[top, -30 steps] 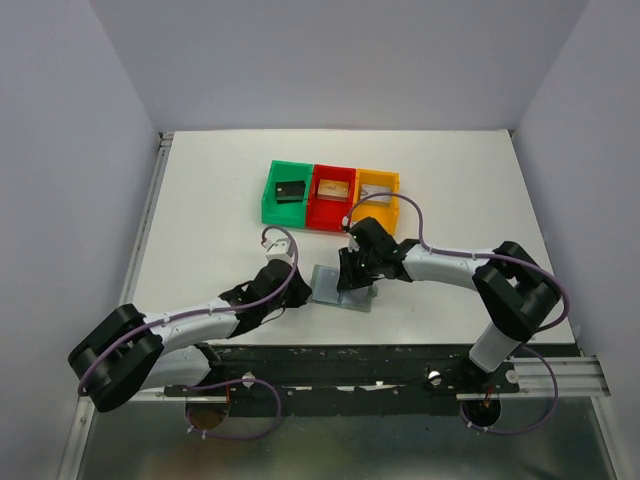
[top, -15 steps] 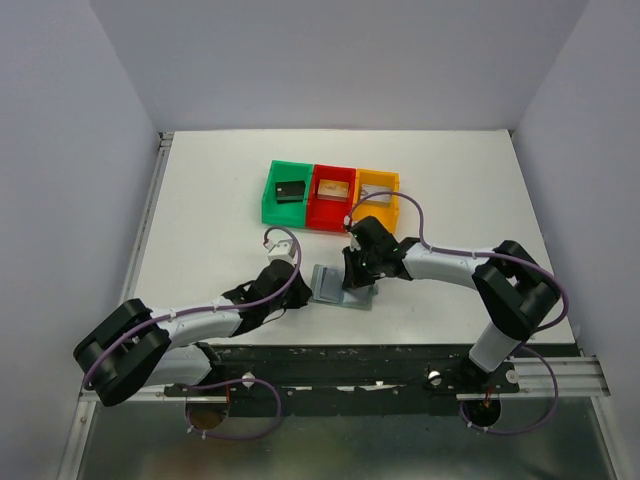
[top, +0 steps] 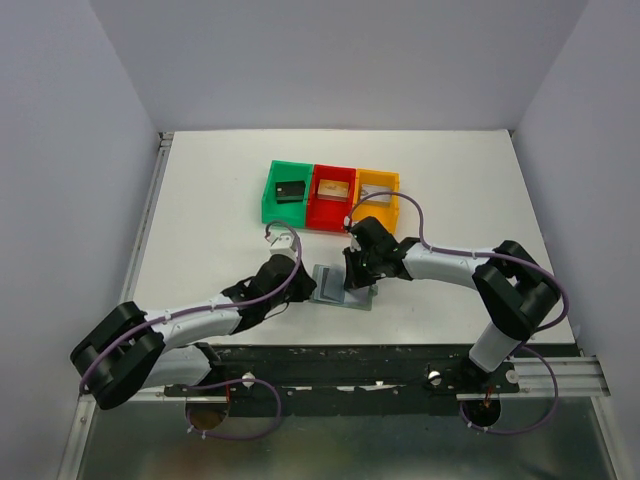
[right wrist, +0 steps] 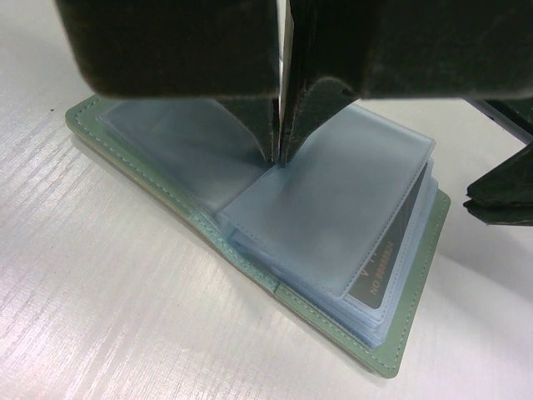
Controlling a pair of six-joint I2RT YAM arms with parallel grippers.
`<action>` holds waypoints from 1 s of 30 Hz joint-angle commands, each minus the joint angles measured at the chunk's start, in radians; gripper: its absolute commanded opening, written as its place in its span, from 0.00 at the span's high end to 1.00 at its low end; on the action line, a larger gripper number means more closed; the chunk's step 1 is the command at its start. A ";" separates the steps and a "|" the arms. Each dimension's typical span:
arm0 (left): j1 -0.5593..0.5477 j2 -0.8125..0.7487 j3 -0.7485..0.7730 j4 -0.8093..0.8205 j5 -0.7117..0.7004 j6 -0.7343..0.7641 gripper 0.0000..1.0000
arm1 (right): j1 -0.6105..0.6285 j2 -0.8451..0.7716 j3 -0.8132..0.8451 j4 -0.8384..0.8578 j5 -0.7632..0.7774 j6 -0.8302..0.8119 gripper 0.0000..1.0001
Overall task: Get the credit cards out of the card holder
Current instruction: Remove the credit card from the card holder.
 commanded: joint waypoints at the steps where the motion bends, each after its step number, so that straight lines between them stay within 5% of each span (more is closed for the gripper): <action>1: 0.000 -0.023 0.037 0.034 -0.008 0.035 0.84 | -0.007 0.002 -0.009 -0.042 0.055 -0.027 0.91; 30: -0.002 0.197 0.140 0.091 0.166 0.049 0.84 | -0.007 -0.035 -0.028 -0.033 0.040 -0.030 0.83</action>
